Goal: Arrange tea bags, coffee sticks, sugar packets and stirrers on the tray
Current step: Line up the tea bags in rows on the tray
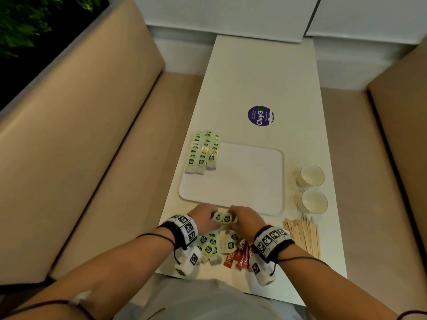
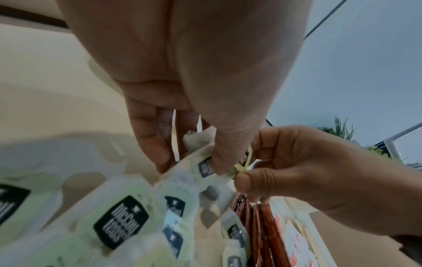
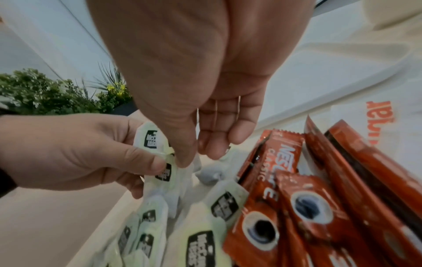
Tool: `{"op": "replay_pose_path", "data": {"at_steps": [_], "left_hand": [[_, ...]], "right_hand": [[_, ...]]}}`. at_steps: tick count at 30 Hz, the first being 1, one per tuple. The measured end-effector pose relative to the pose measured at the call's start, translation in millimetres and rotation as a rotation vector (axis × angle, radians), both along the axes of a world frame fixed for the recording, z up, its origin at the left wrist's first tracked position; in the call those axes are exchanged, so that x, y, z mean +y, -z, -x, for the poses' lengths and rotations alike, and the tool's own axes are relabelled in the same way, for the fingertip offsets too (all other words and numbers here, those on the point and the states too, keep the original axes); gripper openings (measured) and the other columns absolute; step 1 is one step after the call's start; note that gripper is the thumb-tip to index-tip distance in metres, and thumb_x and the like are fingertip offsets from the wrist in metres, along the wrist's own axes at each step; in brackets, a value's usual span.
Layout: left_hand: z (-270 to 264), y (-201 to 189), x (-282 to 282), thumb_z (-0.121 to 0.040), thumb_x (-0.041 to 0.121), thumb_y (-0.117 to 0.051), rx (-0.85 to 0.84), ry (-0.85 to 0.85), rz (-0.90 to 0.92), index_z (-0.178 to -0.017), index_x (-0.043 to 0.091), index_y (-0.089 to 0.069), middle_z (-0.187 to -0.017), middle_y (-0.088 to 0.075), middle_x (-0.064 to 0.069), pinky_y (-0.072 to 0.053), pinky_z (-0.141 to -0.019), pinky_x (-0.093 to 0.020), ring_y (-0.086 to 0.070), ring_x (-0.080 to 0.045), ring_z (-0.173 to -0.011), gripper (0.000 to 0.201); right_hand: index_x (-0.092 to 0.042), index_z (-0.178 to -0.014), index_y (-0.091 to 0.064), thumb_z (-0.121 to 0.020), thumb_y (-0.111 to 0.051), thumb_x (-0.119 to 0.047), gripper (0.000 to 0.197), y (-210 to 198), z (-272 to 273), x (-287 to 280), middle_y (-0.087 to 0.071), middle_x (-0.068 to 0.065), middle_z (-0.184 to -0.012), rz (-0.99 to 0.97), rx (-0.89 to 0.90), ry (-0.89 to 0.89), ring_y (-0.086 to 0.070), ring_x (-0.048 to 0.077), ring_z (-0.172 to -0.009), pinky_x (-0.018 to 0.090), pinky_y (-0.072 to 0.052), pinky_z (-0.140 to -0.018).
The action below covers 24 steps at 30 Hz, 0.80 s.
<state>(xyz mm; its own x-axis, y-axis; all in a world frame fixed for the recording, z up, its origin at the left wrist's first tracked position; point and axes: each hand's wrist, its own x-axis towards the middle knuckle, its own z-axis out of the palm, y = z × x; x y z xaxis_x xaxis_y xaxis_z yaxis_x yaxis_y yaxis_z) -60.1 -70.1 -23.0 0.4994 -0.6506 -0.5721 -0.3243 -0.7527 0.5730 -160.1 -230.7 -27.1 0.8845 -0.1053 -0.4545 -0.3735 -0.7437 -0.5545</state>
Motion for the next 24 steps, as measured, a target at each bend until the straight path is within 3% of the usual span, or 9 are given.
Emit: {"op": "replay_pose_path", "data": {"at_steps": [3,6,8,12,15,17,21,24], "left_hand": [[-3.4,-4.4,3.5,-0.083,0.025,-0.07,0.033,-0.019,0.041,-0.089,0.011,-0.064,-0.082,-0.07,-0.007,-0.048,-0.062,-0.032,-0.062,-0.02,-0.069,0.016],[-7.8,-8.8,7.0,-0.082,0.026,-0.07,0.1,-0.067,0.08,-0.089,0.015,-0.064,-0.08,-0.069,-0.005,-0.055,-0.065,-0.037,-0.068,-0.023,-0.072,0.014],[-10.7,-11.6,9.4,-0.085,0.023,-0.069,0.156,-0.13,0.117,-0.091,0.012,-0.063,-0.084,-0.07,-0.011,-0.06,-0.07,-0.042,-0.071,-0.028,-0.078,0.014],[-12.4,-18.7,13.8,-0.089,0.015,-0.069,0.302,-0.267,0.219,-0.099,0.011,-0.063,-0.094,-0.07,-0.012,-0.063,-0.074,-0.041,-0.072,-0.031,-0.092,0.012],[-14.0,-22.3,18.3,-0.087,0.018,-0.069,0.372,-0.352,0.273,-0.106,0.011,-0.065,-0.101,-0.073,-0.015,-0.061,-0.08,-0.05,-0.073,-0.031,-0.094,0.02],[-15.1,-23.3,21.3,-0.084,0.024,-0.071,0.398,-0.407,0.299,-0.105,0.009,-0.066,-0.101,-0.073,-0.017,-0.059,-0.083,-0.056,-0.073,-0.031,-0.093,0.026],[-14.5,-25.1,24.7,-0.093,0.013,-0.067,0.496,-0.549,0.357,-0.11,0.001,-0.063,-0.109,-0.072,-0.022,-0.062,-0.08,-0.048,-0.074,-0.033,-0.095,0.021],[-12.1,-29.3,28.2,-0.096,0.008,-0.064,0.568,-0.661,0.435,-0.111,0.003,-0.061,-0.103,-0.073,-0.02,-0.062,-0.072,-0.041,-0.074,-0.033,-0.087,0.016]], "right_hand": [[-0.024,-0.095,-0.064,-0.093,-0.068,-0.028,0.006,-8.1,-2.4,-2.4,-0.068,-0.008,-0.088,-0.053,-0.047,0.048,-0.064,0.014,-0.081,0.03,-0.052,-0.075],[-0.022,-0.095,-0.067,-0.095,-0.066,-0.03,0.008,-15.6,-6.1,-5.0,-0.068,-0.005,-0.088,-0.121,-0.081,0.095,-0.064,0.016,-0.082,0.034,-0.054,-0.077],[-0.022,-0.094,-0.066,-0.095,-0.065,-0.03,0.009,-20.3,-7.3,-7.3,-0.07,-0.004,-0.089,-0.173,-0.102,0.116,-0.065,0.015,-0.082,0.032,-0.054,-0.076],[-0.024,-0.093,-0.064,-0.097,-0.064,-0.031,0.008,-26.5,-10.8,-12.4,-0.071,-0.007,-0.089,-0.247,-0.135,0.154,-0.066,0.011,-0.082,0.029,-0.054,-0.076],[-0.023,-0.094,-0.064,-0.097,-0.064,-0.029,0.006,-31.8,-14.0,-14.0,-0.074,-0.007,-0.087,-0.293,-0.155,0.185,-0.069,0.01,-0.082,0.03,-0.056,-0.079],[-0.021,-0.095,-0.064,-0.097,-0.065,-0.027,0.007,-37.2,-16.3,-14.0,-0.075,-0.006,-0.088,-0.316,-0.171,0.212,-0.069,0.009,-0.082,0.024,-0.054,-0.074],[-0.021,-0.095,-0.064,-0.097,-0.064,-0.029,0.009,-42.7,-20.1,-13.0,-0.072,-0.007,-0.093,-0.304,-0.192,0.232,-0.067,0.005,-0.083,0.013,-0.05,-0.065],[-0.02,-0.097,-0.064,-0.098,-0.063,-0.03,0.01,-47.0,-22.4,-11.4,-0.07,-0.007,-0.098,-0.307,-0.197,0.238,-0.066,0.004,-0.086,0.009,-0.048,-0.061]]}}
